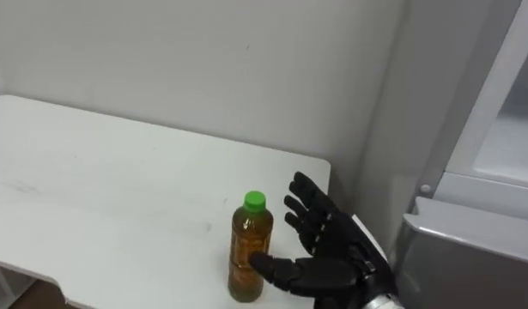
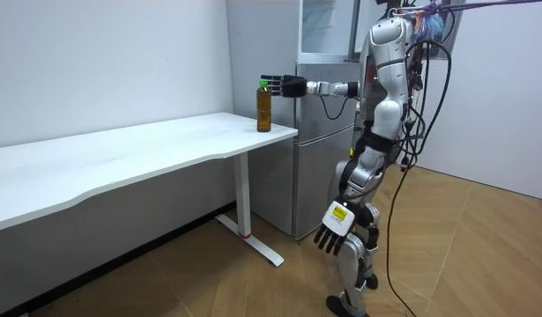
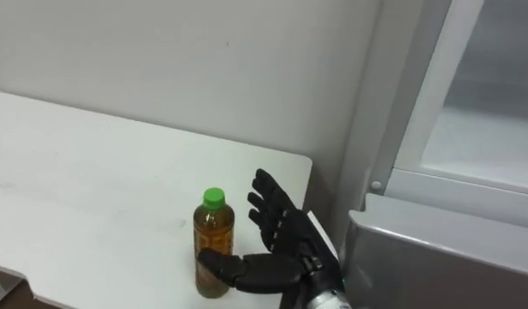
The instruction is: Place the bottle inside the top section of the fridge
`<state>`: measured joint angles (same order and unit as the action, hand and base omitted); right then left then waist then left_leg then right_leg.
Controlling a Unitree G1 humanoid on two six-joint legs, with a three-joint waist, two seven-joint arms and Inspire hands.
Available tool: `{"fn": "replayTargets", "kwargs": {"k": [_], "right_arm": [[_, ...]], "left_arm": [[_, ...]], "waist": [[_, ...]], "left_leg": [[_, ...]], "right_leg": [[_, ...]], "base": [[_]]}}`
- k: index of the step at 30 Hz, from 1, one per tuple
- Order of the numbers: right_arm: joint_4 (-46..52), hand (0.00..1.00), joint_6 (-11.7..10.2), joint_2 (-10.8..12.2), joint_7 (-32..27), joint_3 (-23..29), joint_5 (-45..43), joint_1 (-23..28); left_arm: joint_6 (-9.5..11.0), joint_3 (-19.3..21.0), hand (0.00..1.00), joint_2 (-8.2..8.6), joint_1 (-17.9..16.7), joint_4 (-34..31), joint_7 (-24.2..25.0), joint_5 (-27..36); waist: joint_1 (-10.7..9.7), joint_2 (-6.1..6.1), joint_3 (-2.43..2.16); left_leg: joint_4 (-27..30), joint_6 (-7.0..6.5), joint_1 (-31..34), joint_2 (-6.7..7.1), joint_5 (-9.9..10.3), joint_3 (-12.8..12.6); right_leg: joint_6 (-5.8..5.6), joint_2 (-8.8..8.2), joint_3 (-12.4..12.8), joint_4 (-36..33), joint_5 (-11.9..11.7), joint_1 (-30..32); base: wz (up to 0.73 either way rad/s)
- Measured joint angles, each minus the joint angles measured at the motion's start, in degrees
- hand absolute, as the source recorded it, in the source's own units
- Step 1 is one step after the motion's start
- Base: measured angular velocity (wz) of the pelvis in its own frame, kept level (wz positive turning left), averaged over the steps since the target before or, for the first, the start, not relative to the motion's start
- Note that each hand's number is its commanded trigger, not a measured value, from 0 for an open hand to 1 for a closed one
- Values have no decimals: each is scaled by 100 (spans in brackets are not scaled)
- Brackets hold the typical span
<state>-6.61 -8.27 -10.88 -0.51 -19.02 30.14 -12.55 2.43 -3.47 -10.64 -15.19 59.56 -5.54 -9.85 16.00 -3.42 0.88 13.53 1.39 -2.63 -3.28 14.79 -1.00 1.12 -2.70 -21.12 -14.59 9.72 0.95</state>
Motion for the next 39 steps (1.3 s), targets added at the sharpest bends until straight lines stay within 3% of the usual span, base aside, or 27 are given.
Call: {"fn": "replayTargets", "kwargs": {"k": [2,4,9,19,23,31,39], "right_arm": [[-20,0,-46,23,-215,-16,-144,-29],[-264,0,-54,148,-479,-46,-316,-254],[-655,0,-55,213,-1079,-135,-828,-442],[-1426,0,-55,220,-1962,-233,-1084,-750],[-1585,0,-49,214,-2091,-228,-1299,-777],[-2551,0,-40,227,-2469,-232,-1735,-906],[-2704,0,-43,227,-2655,-394,-1732,-974]], "left_arm": [[-9,-15,0,-1,1,-6,-2,5],[-143,-75,0,-1,7,-12,-3,4],[-328,-108,0,-8,-93,-366,5,2],[-528,-123,0,5,-151,-471,147,11],[-642,-113,0,47,-263,-784,222,-1],[-737,-121,0,71,-309,-939,218,14],[-731,-120,0,65,-337,-1038,158,26]], "waist": [[13,-15,21],[17,-37,59],[100,-123,3],[327,-10,56],[333,22,47],[525,-75,-11],[644,-130,17]], "left_leg": [[-1,0,3,5,0,60],[-4,2,23,8,-2,85],[-10,5,136,15,-5,181],[15,-3,129,53,-43,382],[16,-31,232,119,-94,467],[21,-83,408,237,-198,595],[18,-95,454,282,-207,702]], "right_leg": [[-1,-13,-90,7,1,-28],[-2,-13,-106,21,1,-30],[-7,-19,-253,89,-4,-28],[-27,-70,-457,101,6,-116],[-46,-144,-576,85,9,-64],[-79,-317,-718,-94,30,114],[-93,-358,-808,-116,38,94]], "base": [[16],[8],[13],[9],[17],[11],[6]]}}
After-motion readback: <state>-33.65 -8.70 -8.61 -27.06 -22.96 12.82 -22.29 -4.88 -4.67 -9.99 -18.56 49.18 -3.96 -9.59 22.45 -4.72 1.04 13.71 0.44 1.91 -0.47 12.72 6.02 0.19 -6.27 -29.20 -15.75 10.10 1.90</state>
